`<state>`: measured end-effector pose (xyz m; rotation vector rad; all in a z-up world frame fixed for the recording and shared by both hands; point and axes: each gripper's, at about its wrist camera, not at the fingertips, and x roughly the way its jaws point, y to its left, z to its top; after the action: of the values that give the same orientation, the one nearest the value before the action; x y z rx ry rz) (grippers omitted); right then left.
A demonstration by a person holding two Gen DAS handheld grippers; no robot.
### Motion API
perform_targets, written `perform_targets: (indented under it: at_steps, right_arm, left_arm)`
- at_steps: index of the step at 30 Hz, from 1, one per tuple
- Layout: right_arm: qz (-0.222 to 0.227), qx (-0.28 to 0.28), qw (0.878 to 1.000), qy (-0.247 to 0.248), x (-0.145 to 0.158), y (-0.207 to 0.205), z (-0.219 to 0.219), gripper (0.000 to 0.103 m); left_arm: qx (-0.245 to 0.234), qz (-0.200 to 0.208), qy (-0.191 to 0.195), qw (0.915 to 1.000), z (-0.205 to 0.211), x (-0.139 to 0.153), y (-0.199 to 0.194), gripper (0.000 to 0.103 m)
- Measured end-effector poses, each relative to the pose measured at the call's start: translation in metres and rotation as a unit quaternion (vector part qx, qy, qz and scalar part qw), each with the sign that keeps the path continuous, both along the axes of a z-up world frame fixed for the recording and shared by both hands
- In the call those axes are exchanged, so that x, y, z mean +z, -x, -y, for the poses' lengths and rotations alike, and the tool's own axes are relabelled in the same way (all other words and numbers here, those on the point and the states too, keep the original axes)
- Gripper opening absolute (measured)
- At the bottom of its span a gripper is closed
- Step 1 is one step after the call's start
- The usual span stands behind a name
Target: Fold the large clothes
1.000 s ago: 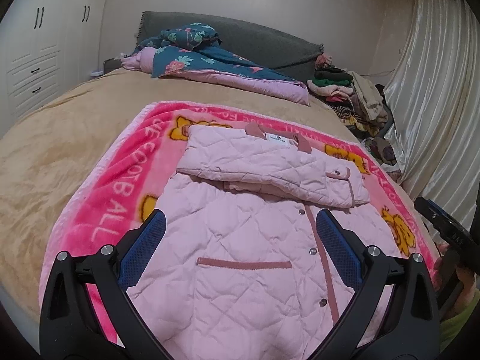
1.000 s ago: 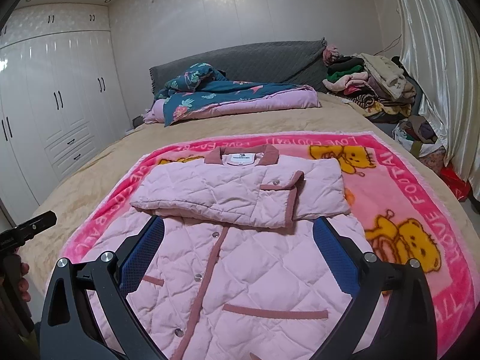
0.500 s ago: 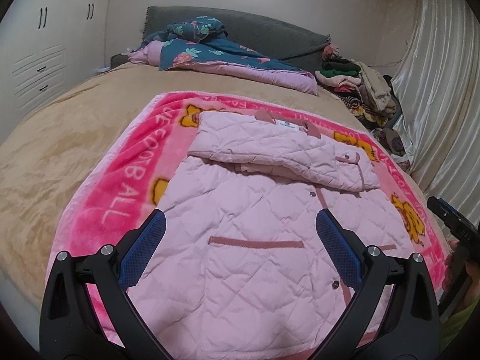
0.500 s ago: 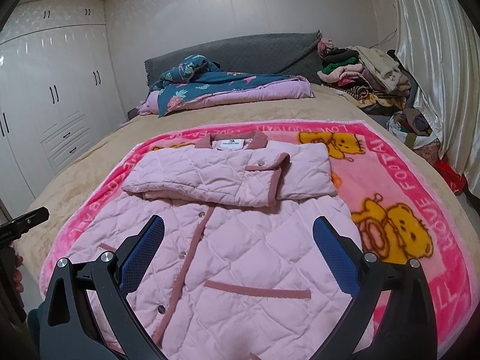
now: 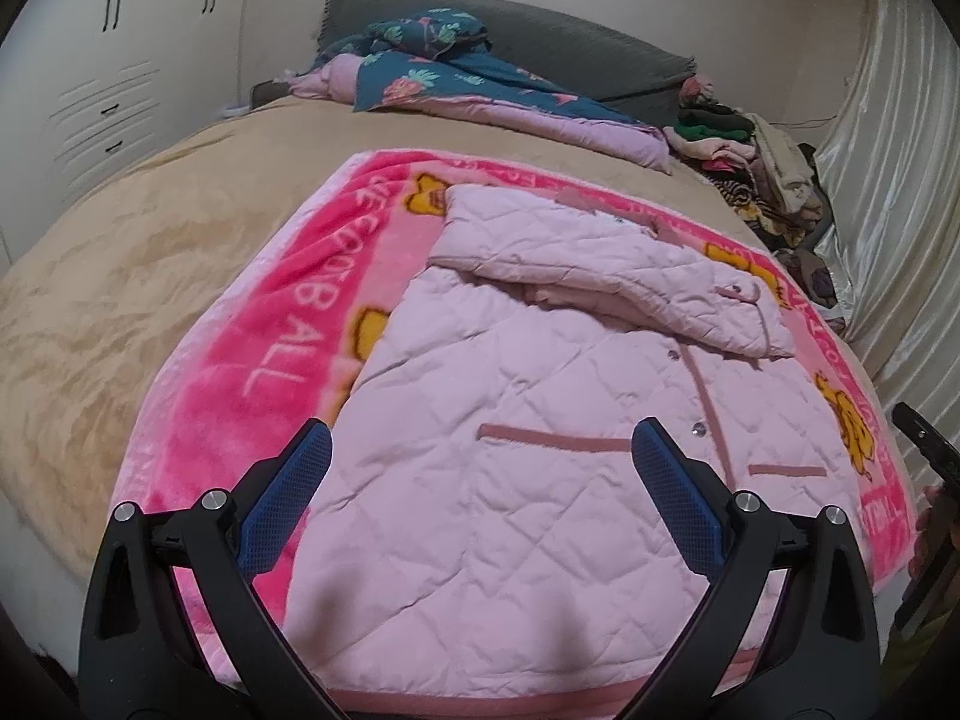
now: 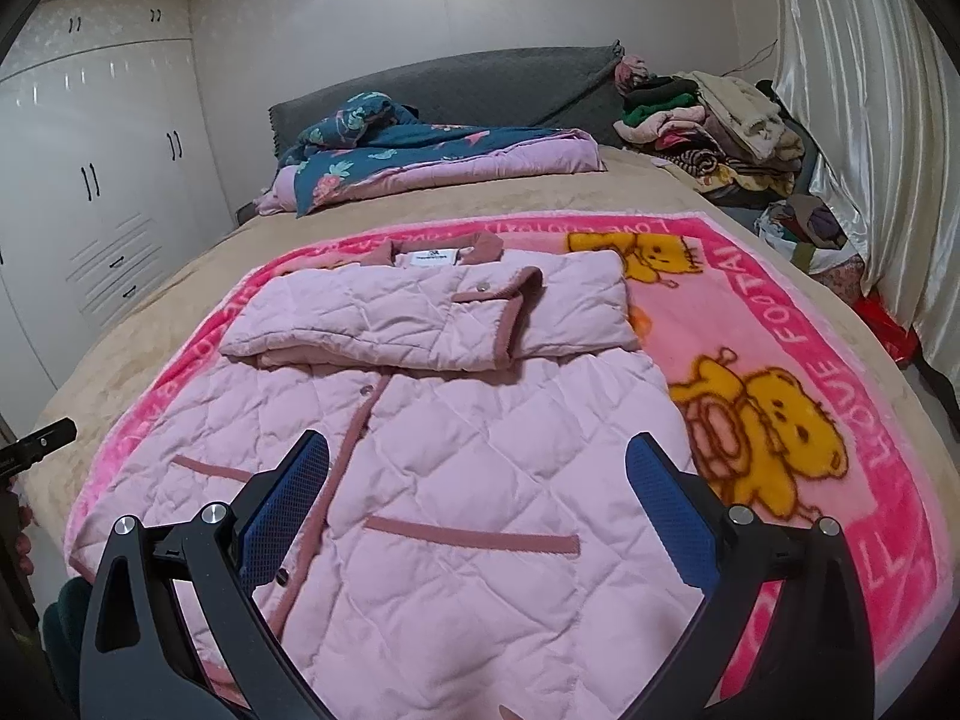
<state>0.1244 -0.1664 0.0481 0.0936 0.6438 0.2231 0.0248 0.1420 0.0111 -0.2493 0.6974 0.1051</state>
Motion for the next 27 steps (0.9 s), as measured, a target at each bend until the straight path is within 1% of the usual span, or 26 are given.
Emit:
perform_targets:
  at_steps: [10,17,22,26,27]
  right_arm:
    - [-0.014,-0.007,1.000,0.008,-0.012,0.006,0.011,0.099]
    - [-0.026,-0.004,1.000,0.014,-0.023,0.011,0.014,0.099]
    - [-0.035,-0.002,0.999,0.018,-0.032,0.012,0.016,0.099]
    - [-0.041,-0.003,0.999,0.018,-0.036,0.014,0.019,0.099]
    - [-0.043,-0.003,0.999,0.018,-0.038,0.015,0.021,0.099]
  left_arm:
    - [0.017,-0.030,0.010,0.9994,-0.015,-0.023,0.005,0.094]
    - [0.029,-0.048,0.035,0.9978,-0.032,-0.044,0.009,0.094]
    - [0.035,-0.062,0.063,0.9955,-0.046,-0.061,0.016,0.094]
    - [0.032,-0.068,0.080,0.9940,-0.053,-0.071,0.023,0.093]
    - [0.029,-0.068,0.082,0.9938,-0.054,-0.073,0.025,0.092]
